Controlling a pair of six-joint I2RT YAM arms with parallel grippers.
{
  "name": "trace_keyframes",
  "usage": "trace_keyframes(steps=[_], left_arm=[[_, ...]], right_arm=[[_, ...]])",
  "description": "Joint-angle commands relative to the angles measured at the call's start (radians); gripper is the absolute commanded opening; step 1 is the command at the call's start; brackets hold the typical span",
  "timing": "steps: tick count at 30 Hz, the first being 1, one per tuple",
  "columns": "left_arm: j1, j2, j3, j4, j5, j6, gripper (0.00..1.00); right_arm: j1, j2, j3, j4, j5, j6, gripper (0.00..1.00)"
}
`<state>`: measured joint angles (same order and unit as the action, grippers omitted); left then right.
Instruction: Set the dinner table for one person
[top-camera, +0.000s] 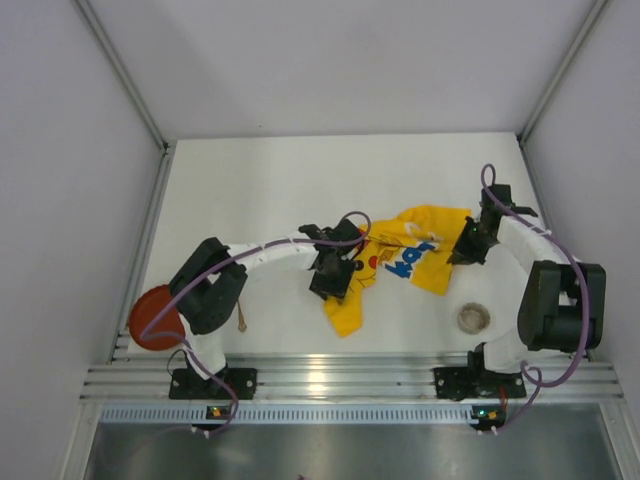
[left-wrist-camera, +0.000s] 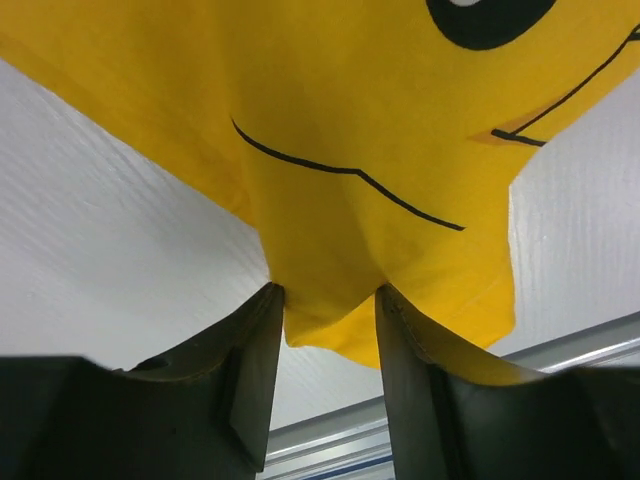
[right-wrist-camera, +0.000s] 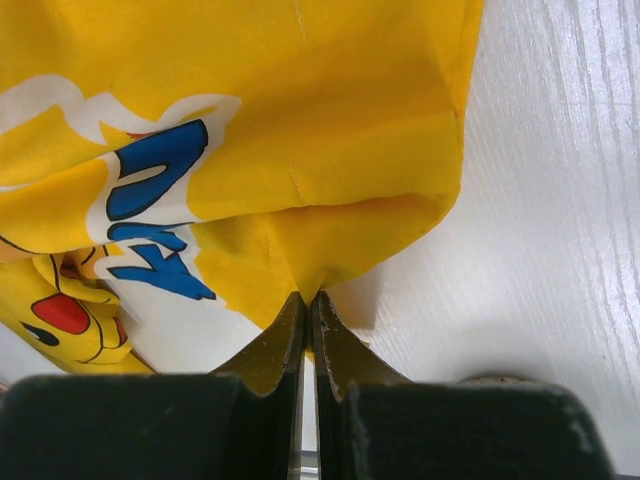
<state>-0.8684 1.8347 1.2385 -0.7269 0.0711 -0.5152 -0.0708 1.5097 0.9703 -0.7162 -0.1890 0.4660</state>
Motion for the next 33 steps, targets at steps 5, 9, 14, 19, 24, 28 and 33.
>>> trace_keyframes(steps=[5,9,14,19,24,28,33], left_arm=[[-0.011,0.018,0.11,-0.077,-0.177,-0.003,0.29],[-0.011,0.015,0.16,-0.109,-0.215,0.006,0.0],[-0.009,0.027,0.286,-0.192,-0.306,0.053,0.0],[0.069,0.142,0.56,-0.325,-0.482,0.164,0.0],[0.23,0.245,0.96,-0.477,-0.626,0.196,0.0],[0.295,0.092,0.902,-0.439,-0.727,0.17,0.0],[0.235,-0.234,0.539,-0.243,-0.803,0.221,0.0]], right_arm=[[-0.026,-0.006,0.028,0.004,-0.017,-0.03,0.0],[-0.03,-0.008,0.022,0.006,-0.024,-0.029,0.0],[-0.03,0.007,0.083,0.004,-0.056,-0.009,0.0],[-0.03,0.122,0.372,-0.031,-0.161,0.028,0.0],[-0.041,0.283,0.865,-0.204,-0.231,0.03,0.0],[-0.104,0.27,0.966,-0.279,-0.245,0.036,0.0],[-0.168,0.034,0.664,-0.284,-0.173,0.019,0.0]])
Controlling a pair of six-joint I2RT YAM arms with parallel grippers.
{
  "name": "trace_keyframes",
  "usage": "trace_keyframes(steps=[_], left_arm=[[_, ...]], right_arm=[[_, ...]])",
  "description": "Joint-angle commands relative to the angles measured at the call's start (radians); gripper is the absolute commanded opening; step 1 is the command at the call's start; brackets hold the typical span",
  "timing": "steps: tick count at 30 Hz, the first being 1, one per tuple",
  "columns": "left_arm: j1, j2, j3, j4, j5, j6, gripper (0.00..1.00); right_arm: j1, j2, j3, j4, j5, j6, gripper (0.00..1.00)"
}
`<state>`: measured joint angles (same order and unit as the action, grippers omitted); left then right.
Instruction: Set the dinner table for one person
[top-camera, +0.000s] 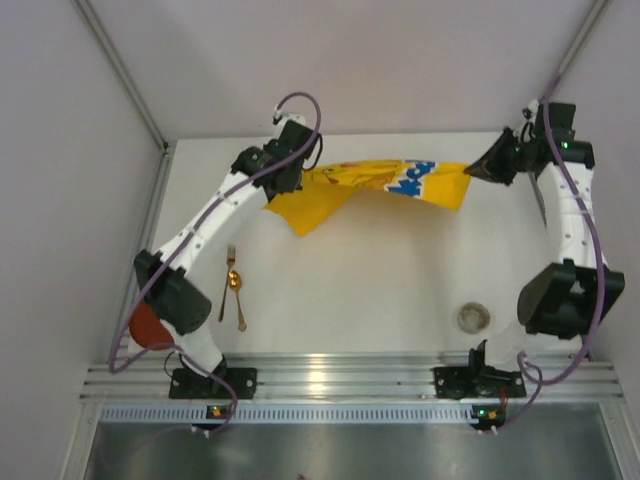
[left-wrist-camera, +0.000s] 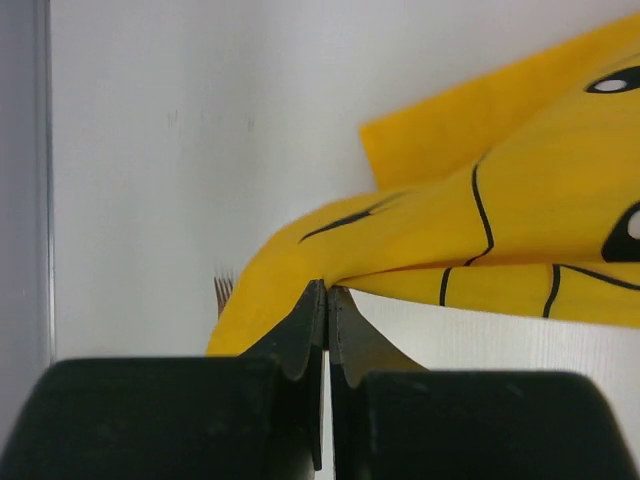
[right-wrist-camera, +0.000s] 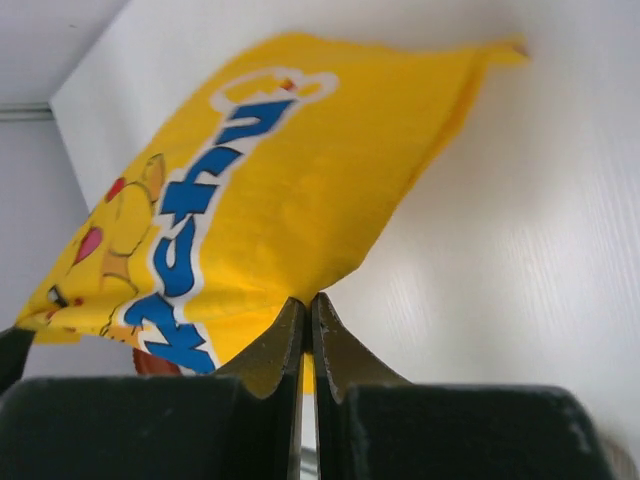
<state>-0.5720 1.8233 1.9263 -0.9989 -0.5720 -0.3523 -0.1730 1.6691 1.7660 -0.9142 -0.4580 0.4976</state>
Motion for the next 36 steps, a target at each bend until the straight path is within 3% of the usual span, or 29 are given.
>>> trace_keyframes(steps=[1,5,8,9,10,11,12,14,15,17,23,28,36], left_arm=[[-0.084,-0.269,-0.195,0.051,-0.173,0.062,0.0],[-0.163,-0.455,-0.441,0.12,-0.091,0.062,0.0],[-0.166,-0.498,-0.605,0.082,0.049,0.0,0.02],[-0.166,-0.489,-0.675,0.069,0.079,-0.031,0.08],[-0.167,-0.481,-0.703,0.033,0.146,-0.051,0.29],[-0.167,-0.469,-0.723,0.01,0.174,-0.078,0.41],[-0.17,-0.455,-0.757,-0.003,0.196,-0.133,0.48],[-0.172,-0.469,-0.815,0.002,0.274,-0.183,0.92],[-0.172,-0.493,-0.829,0.009,0.302,-0.227,0.98],[-0.173,-0.528,-0.861,0.048,0.386,-0.263,0.98],[-0.172,-0.57,-0.834,0.095,0.397,-0.292,0.98],[-0.172,-0.452,-0.756,0.109,0.351,-0.266,0.98],[-0.161,-0.322,-0.65,0.167,0.419,-0.277,0.98]], right_arm=[[-0.072,-0.162,-0.258,-0.084,0.113,-0.013,0.0],[-0.077,-0.366,-0.603,0.015,0.159,0.028,0.0],[-0.077,-0.375,-0.775,0.066,0.154,0.019,0.0],[-0.079,-0.364,-0.801,0.074,0.151,0.013,0.0],[-0.08,-0.338,-0.838,0.092,0.151,-0.002,0.0],[-0.082,-0.322,-0.85,0.097,0.153,-0.008,0.01],[-0.083,-0.31,-0.858,0.1,0.166,-0.014,0.25],[-0.085,-0.281,-0.853,0.106,0.191,-0.033,0.65],[-0.088,-0.276,-0.838,0.107,0.199,-0.037,0.83],[-0.088,-0.266,-0.818,0.104,0.202,-0.045,0.91],[-0.085,-0.272,-0.729,0.103,0.131,-0.021,0.93],[-0.021,-0.22,-0.688,0.159,0.058,-0.01,0.92],[0.036,0.02,-0.659,0.244,0.007,-0.001,0.91]])
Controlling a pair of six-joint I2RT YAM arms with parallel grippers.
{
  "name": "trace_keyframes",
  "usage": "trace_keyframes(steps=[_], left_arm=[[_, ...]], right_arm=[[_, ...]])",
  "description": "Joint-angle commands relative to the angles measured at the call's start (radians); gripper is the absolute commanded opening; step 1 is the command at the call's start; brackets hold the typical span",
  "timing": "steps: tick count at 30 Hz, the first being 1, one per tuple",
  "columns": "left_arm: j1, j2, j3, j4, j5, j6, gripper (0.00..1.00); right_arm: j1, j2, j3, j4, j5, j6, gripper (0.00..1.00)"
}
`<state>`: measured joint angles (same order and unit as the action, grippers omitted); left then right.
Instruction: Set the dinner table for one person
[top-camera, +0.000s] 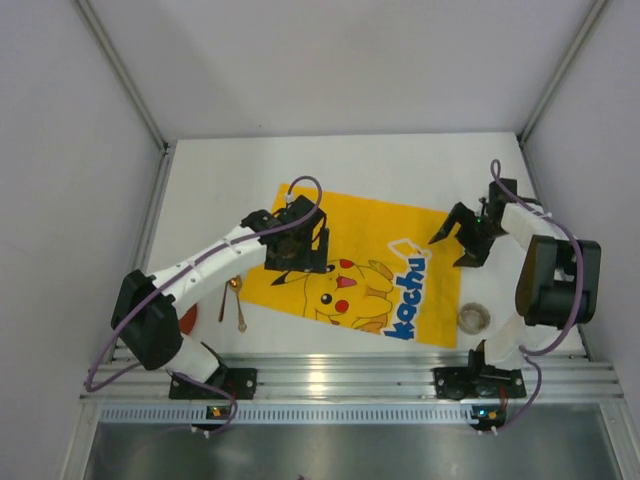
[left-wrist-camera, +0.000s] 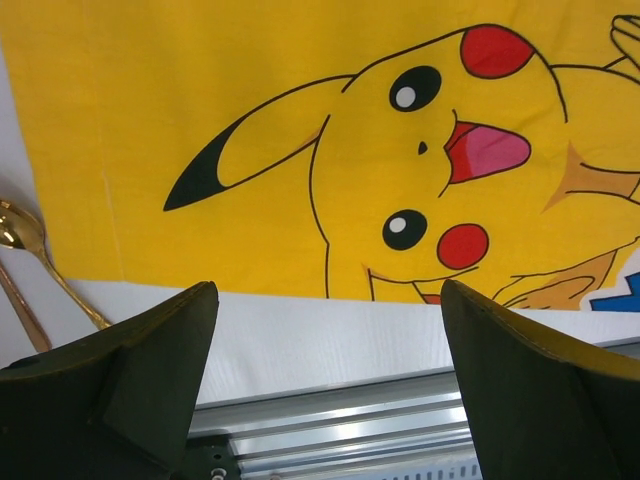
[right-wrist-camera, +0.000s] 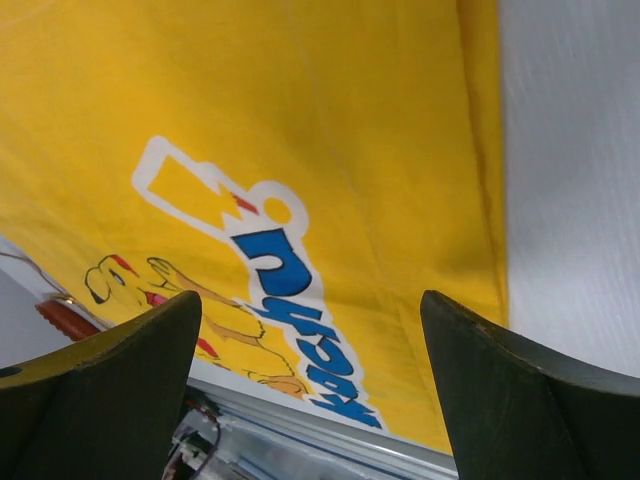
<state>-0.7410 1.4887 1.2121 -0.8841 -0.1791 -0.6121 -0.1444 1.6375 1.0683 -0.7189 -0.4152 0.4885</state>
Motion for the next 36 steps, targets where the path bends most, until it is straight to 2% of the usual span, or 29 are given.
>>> trace_keyframes(steps=[1,14,23,27,30,36], left_arm=[[0.009,0.021,0.072,0.051,0.03,-0.017,0.98],[0.109,0.042,0.079,0.027,0.055,-0.044,0.97],[0.169,0.053,0.105,0.02,0.053,-0.046,0.96],[0.21,0.048,0.11,-0.035,0.001,-0.06,0.96],[0.299,-0.004,0.046,-0.044,0.013,-0.08,0.96],[0.397,-0.117,-0.112,-0.055,0.006,-0.086,0.95]], right_arm=[[0.011,0.068,0.059,0.053,-0.031,0.001,0.91],[0.035,0.379,0.33,0.026,0.027,-0.019,0.9],[0.034,0.499,0.527,-0.037,0.019,-0.027,0.9],[0.035,0.493,0.562,-0.044,-0.034,-0.022,0.9],[0.037,0.452,0.571,-0.043,-0.107,-0.016,0.9],[0.054,0.24,0.555,-0.059,-0.151,0.042,0.91]])
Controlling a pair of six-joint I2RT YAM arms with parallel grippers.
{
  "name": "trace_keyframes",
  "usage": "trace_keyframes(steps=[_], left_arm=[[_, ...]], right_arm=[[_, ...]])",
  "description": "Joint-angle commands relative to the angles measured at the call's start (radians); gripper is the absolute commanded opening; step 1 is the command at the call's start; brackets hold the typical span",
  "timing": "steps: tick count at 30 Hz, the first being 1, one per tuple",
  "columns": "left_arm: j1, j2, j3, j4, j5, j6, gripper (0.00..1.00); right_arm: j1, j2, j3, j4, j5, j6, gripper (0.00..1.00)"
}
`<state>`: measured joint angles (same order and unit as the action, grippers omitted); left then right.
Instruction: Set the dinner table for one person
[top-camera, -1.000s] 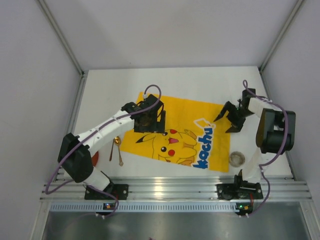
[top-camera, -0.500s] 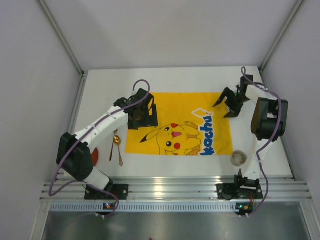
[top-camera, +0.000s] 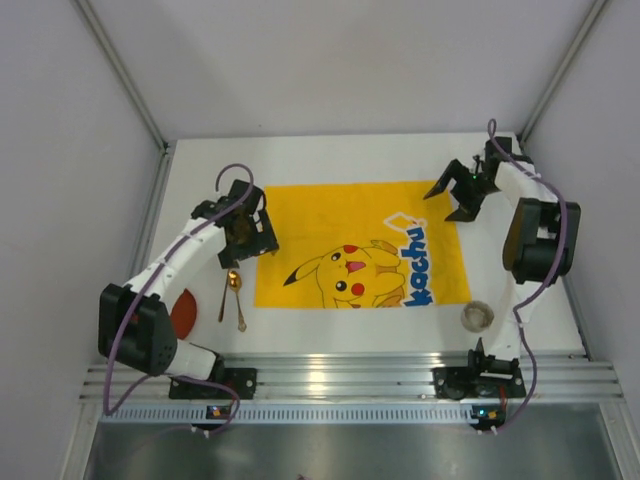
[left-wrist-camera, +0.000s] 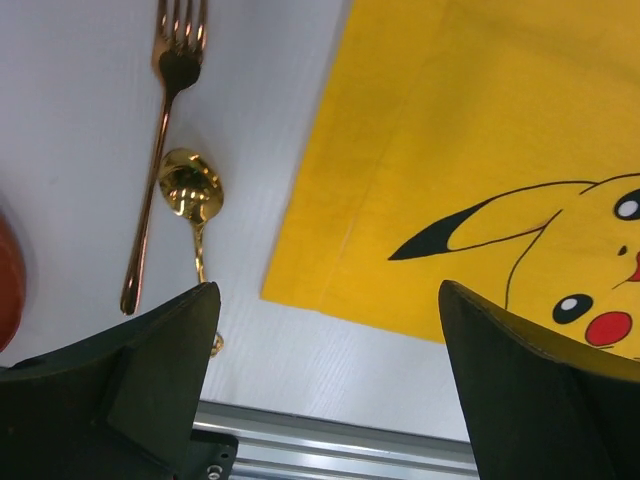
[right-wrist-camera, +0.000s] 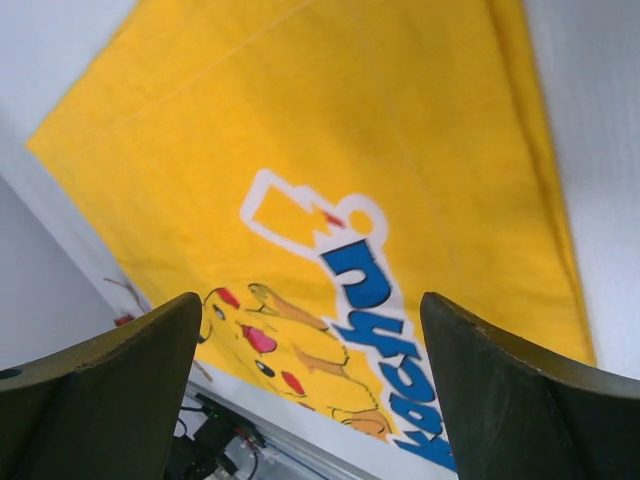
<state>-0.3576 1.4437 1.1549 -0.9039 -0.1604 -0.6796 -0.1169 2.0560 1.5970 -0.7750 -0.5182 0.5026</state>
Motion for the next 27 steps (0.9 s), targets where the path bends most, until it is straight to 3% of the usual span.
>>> trace_keyframes(steps=[1,5,10,20,24,27], left_arm=[[0.02,-0.08,-0.078,-0.035,-0.013,-0.023,0.96],[0.043,-0.094,-0.231,0.003,0.004,-0.076,0.95],[0.072,-0.103,-0.38,0.085,-0.01,-0.127,0.83],[0.176,-0.054,-0.434,0.207,-0.024,-0.064,0.69],[0.193,-0.026,-0.437,0.229,-0.036,-0.054,0.58],[0.195,-0.003,-0.445,0.243,-0.05,-0.054,0.57]], right_arm=[[0.029,-0.207,0.017,-0.01,-0.046,0.036,0.91],[0.052,-0.356,-0.075,-0.024,-0.031,0.042,0.92],[0.079,-0.465,-0.241,-0.035,-0.014,0.022,0.91],[0.079,-0.511,-0.276,-0.095,0.007,-0.026,0.91],[0.08,-0.508,-0.278,-0.098,0.003,-0.027,0.9],[0.08,-0.502,-0.272,-0.099,0.003,-0.026,0.9]])
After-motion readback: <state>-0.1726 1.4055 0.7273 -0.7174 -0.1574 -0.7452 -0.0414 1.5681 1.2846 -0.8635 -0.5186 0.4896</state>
